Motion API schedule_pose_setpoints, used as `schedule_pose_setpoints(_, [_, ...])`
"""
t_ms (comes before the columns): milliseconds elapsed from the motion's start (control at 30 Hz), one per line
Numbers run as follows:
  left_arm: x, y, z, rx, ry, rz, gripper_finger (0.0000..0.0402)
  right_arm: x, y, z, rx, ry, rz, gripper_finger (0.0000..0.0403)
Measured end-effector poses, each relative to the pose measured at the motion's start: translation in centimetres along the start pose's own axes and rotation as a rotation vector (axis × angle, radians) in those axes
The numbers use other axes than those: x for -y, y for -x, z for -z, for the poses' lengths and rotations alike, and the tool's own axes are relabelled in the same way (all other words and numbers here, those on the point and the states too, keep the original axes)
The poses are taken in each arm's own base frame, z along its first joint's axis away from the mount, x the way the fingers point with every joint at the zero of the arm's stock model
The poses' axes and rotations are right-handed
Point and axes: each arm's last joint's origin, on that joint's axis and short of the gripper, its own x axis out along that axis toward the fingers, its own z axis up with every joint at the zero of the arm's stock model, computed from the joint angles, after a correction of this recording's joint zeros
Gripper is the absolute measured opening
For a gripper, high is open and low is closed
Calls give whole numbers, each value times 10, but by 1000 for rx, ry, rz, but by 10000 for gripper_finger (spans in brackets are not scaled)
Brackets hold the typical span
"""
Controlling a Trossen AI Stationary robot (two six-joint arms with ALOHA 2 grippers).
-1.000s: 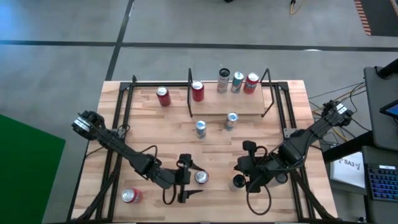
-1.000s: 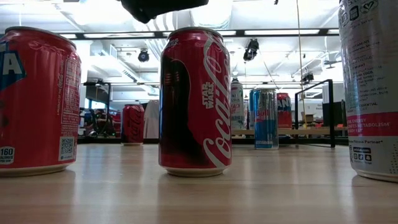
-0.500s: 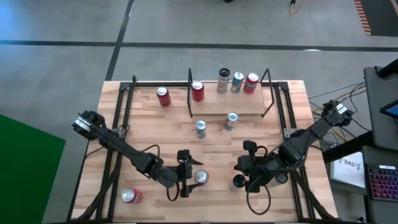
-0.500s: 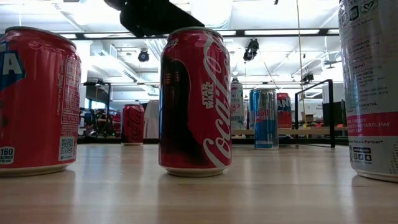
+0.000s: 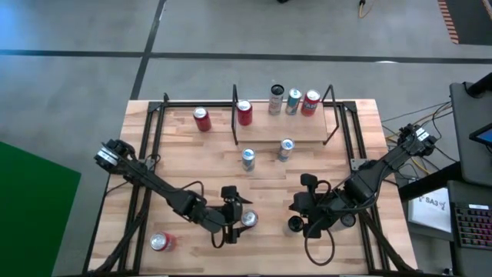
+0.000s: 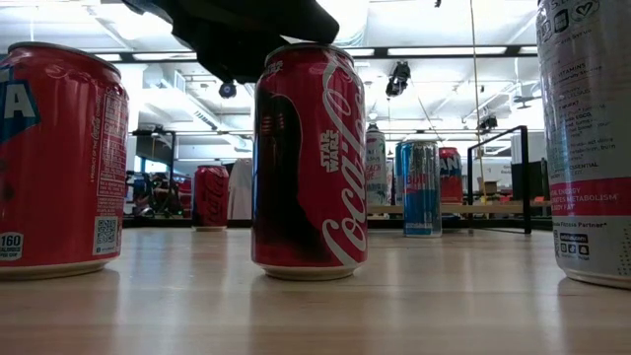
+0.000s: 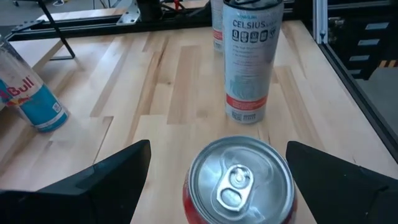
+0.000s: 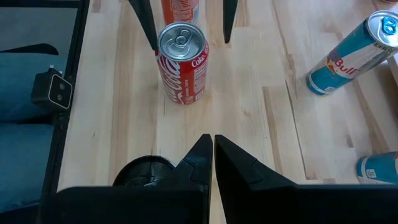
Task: Place canned beverage on shelf
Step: Put the red and white soda can on the shelf
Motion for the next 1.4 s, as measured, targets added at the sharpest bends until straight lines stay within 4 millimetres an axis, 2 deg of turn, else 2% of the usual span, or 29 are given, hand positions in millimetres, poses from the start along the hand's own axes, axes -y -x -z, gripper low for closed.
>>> schedule_pose_setpoints(267, [1, -2, 1, -2, 2, 11, 359, 0, 0, 0, 0, 1, 0, 9])
schedule_pose_setpoints(600, [6, -15, 17, -41, -7, 39, 359, 0, 0, 0, 0, 1, 0, 9])
schedule_pose_setpoints(933, [4, -16, 17, -43, 4, 34, 347, 0, 0, 0, 2, 1, 3, 9])
schedule_pose_setpoints(1033, [4, -16, 17, -43, 3, 34, 332, 0, -2, 0, 9, 4, 27, 9])
schedule_pose_setpoints(1167, [4, -16, 17, -44, 2, 33, 286, -1, -6, 1, 5, 10, 40, 9])
schedule_pose_setpoints(1400, [4, -16, 16, -43, -9, 35, 284, -1, -10, 3, 4, 23, 62, 9])
